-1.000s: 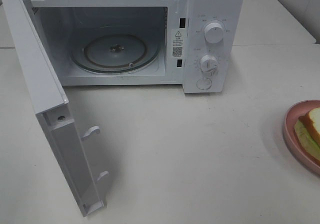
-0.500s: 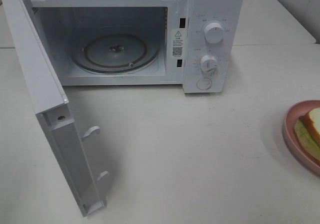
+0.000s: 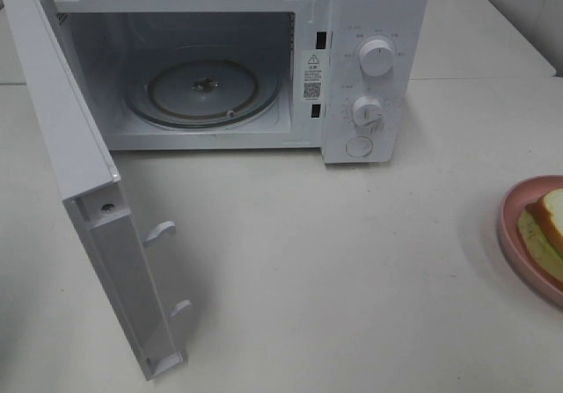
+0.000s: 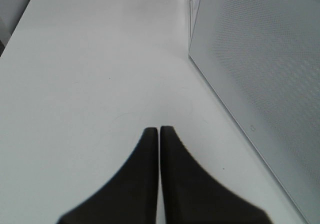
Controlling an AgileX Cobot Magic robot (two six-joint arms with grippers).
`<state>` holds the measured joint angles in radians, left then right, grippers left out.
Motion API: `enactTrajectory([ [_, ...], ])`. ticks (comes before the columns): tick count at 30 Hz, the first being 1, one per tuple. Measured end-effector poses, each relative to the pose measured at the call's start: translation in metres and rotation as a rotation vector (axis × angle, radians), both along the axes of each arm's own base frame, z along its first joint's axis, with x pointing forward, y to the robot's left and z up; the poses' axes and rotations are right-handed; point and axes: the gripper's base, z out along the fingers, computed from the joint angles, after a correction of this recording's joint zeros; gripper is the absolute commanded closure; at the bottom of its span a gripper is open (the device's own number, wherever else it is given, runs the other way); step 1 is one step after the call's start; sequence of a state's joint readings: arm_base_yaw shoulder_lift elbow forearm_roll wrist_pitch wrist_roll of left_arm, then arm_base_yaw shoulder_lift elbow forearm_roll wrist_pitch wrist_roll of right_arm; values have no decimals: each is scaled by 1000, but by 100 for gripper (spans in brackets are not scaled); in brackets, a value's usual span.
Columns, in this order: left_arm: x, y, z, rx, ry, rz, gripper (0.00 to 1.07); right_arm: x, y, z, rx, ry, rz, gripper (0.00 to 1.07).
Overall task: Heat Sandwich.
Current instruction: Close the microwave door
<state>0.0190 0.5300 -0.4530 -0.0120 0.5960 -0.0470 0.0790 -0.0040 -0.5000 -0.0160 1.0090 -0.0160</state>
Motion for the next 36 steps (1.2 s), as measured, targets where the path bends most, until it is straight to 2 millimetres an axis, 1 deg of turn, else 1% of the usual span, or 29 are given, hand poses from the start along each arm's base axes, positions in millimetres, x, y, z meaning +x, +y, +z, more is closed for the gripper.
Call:
enactTrajectory([
  [1, 11, 0, -5, 0, -19, 1, 107, 0, 0, 0, 0, 0, 0, 31],
  [2, 11, 0, -5, 0, -19, 1, 107, 0, 0, 0, 0, 0, 0, 31],
  [4, 22, 1, -12, 1, -37, 2, 107, 0, 0, 0, 0, 0, 0, 31],
  [5, 27, 1, -17, 1, -53, 3, 107, 0, 0, 0, 0, 0, 0, 31],
  [6, 35, 1, -26, 5, -86, 3, 107, 0, 0, 0, 0, 0, 0, 31],
  [7, 35, 1, -26, 5, -86, 3, 107, 0, 0, 0, 0, 0, 0, 31],
  [9, 43, 1, -35, 14, -126, 1, 107, 0, 0, 0, 0, 0, 0, 31],
  [10, 51, 2, -43, 25, -179, -4, 107, 0, 0, 0, 0, 0, 0, 31],
  [14, 63, 1, -50, 58, -258, -32, 107, 0, 0, 0, 0, 0, 0, 31],
  [15, 71, -1, -54, 91, -309, -74, 107, 0, 0, 0, 0, 0, 0, 31],
  [17, 75, -3, -55, 105, -324, -94, 107, 0, 0, 0, 0, 0, 0, 31],
  [18, 78, -4, -55, 114, -350, -115, 107, 0, 0, 0, 0, 0, 0, 31],
  [19, 86, -8, -60, 119, -369, -162, 107, 0, 0, 0, 0, 0, 0, 31],
  [20, 86, -8, -60, 119, -369, -162, 107, 0, 0, 0, 0, 0, 0, 31],
  [23, 96, -15, -71, 66, -377, -231, 107, 0, 0, 0, 0, 0, 0, 31],
  [26, 100, -19, -74, 31, -397, -266, 107, 0, 0, 0, 0, 0, 0, 31],
  [28, 105, -25, -79, -14, -423, -322, 107, 0, 0, 0, 0, 0, 0, 31],
  [31, 108, -29, -83, -36, -416, -351, 107, 0, 0, 0, 0, 0, 0, 31],
  [33, 114, -38, -86, -49, -409, -397, 107, 0, 0, 0, 0, 0, 0, 31],
  [35, 117, -42, -87, -53, -404, -413, 107, 0, 0, 0, 0, 0, 0, 31],
  [36, 121, -49, -88, -60, -399, -445, 107, 0, 0, 0, 0, 0, 0, 31],
])
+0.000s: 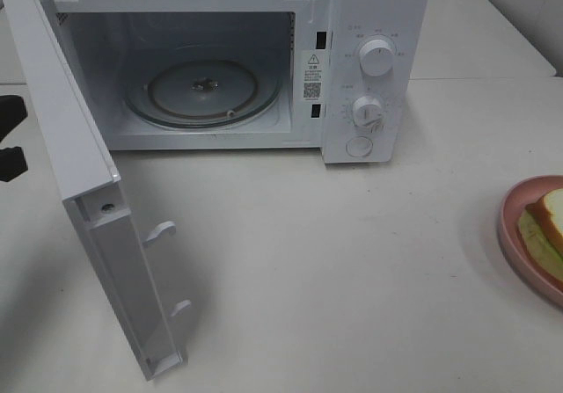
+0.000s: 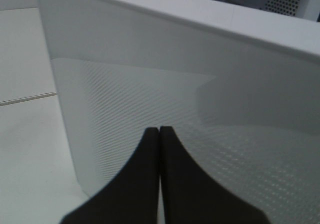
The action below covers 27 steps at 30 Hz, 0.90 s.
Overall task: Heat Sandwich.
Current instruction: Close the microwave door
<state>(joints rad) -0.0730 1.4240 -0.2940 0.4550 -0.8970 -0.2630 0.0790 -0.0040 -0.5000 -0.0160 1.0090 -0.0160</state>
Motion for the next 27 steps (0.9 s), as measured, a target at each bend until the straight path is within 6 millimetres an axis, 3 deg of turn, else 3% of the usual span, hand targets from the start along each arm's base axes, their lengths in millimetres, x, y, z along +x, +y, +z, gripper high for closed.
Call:
enactTrajectory([
  [4, 6, -10, -3, -14, 16, -20, 107, 0, 0, 0, 0, 0, 0, 31],
  [15, 25, -65, -15, -15, 43, -136, 107, 0, 0, 0, 0, 0, 0, 31],
  [27, 45, -116, -19, -7, 66, -71, 107, 0, 0, 0, 0, 0, 0, 31],
])
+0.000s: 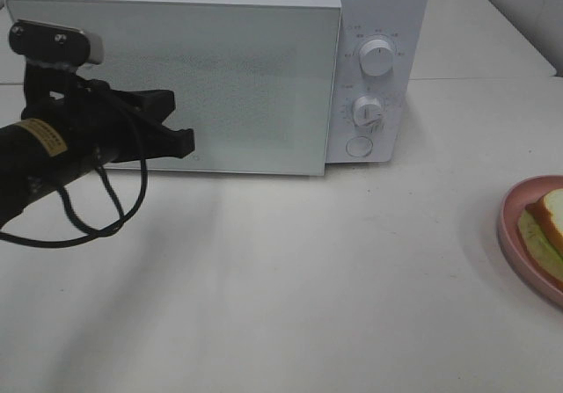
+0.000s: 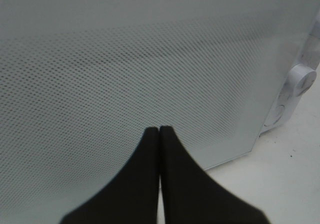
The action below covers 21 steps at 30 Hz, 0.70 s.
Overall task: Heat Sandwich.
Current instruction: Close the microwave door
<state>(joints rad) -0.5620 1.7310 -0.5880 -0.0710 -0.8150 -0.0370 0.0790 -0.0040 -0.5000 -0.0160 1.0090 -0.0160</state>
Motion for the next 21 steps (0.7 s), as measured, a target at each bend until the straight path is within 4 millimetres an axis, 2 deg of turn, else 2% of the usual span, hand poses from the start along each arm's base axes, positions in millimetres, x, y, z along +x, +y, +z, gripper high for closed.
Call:
enactTrajectory([
  [3, 8, -20, 2, 5, -2, -3, 107, 0, 0, 0, 0, 0, 0, 31],
  [8, 16, -37, 4, -5, -2, -11, 107, 0, 0, 0, 0, 0, 0, 31],
  [12, 29, -60, 8, -21, 2, -25, 107, 0, 0, 0, 0, 0, 0, 31],
  [21, 49, -81, 9, -16, 8, -37, 107, 0, 0, 0, 0, 0, 0, 31],
])
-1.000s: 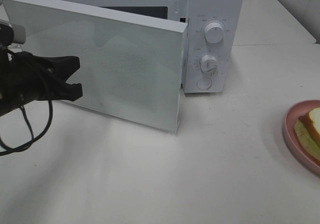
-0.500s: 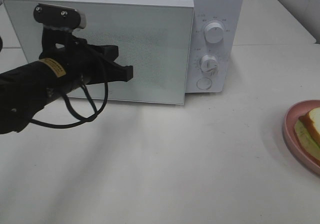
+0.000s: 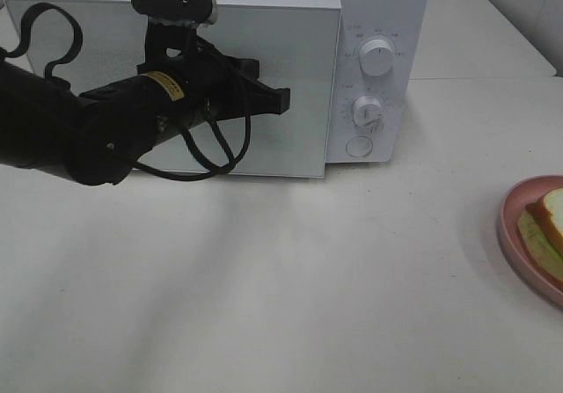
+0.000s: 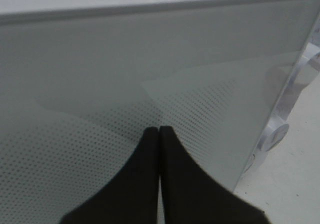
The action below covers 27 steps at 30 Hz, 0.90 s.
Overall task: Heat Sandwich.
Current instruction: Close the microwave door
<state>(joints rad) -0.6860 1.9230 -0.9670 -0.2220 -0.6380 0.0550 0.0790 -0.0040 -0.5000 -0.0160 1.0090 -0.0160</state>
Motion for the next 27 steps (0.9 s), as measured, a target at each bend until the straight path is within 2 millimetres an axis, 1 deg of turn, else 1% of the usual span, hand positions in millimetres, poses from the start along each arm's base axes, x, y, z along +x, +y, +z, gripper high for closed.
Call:
enactTrajectory([
  [3, 5, -4, 0, -5, 4, 3, 107, 0, 0, 0, 0, 0, 0, 31],
  [5, 7, -12, -1, 5, 17, -11, 107, 0, 0, 0, 0, 0, 0, 31],
  [10, 14, -21, 0, 31, 33, -4, 107, 0, 0, 0, 0, 0, 0, 31],
  [17, 21, -26, 1, 46, 37, 7, 107, 0, 0, 0, 0, 0, 0, 31],
  [19, 26, -28, 1, 46, 43, 13, 107, 0, 0, 0, 0, 0, 0, 31],
  [27, 26, -29, -1, 58, 72, 4, 107, 0, 0, 0, 0, 0, 0, 31],
])
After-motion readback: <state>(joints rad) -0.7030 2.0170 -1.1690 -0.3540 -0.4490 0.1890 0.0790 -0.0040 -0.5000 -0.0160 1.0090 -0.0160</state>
